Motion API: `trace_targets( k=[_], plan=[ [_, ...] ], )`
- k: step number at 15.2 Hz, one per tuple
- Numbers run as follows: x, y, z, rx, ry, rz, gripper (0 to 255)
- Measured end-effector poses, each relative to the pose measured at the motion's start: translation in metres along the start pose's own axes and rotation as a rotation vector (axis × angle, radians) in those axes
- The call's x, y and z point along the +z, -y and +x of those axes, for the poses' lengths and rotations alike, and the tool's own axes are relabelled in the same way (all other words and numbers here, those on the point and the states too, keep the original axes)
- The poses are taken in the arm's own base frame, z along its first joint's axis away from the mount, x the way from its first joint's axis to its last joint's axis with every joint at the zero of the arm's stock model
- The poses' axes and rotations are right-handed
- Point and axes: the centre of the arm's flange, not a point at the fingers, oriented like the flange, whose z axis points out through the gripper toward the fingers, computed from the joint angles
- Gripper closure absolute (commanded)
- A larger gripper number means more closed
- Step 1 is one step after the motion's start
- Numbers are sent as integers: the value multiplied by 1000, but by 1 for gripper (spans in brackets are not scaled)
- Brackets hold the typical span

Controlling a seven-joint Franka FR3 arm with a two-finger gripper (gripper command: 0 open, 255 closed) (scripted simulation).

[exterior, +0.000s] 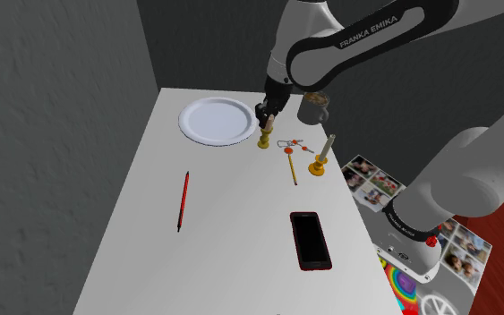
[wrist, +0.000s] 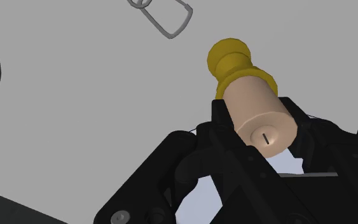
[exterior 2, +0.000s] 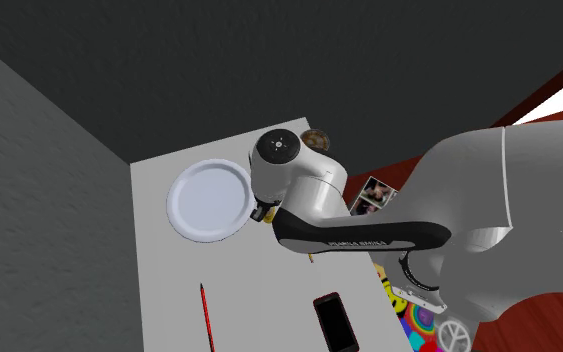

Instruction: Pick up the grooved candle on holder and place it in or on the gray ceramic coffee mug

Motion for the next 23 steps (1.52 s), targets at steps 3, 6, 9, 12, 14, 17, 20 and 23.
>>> trace_targets(
  k=[3,6,9,12,14,17,20,23],
  plan=[
    [0,0,0,0,0,0,255],
    [0,0,0,0,0,0,255],
    [-11,0,2,0,1,0,255],
    [-25,1,2,0,1,0,255],
    [-36,1,5,0,0,0,255],
    [-52,1,7,0,0,0,255],
    [-67,2,7,0,1,0,255],
    [-83,2,10,0,0,0,255]
  ],
)
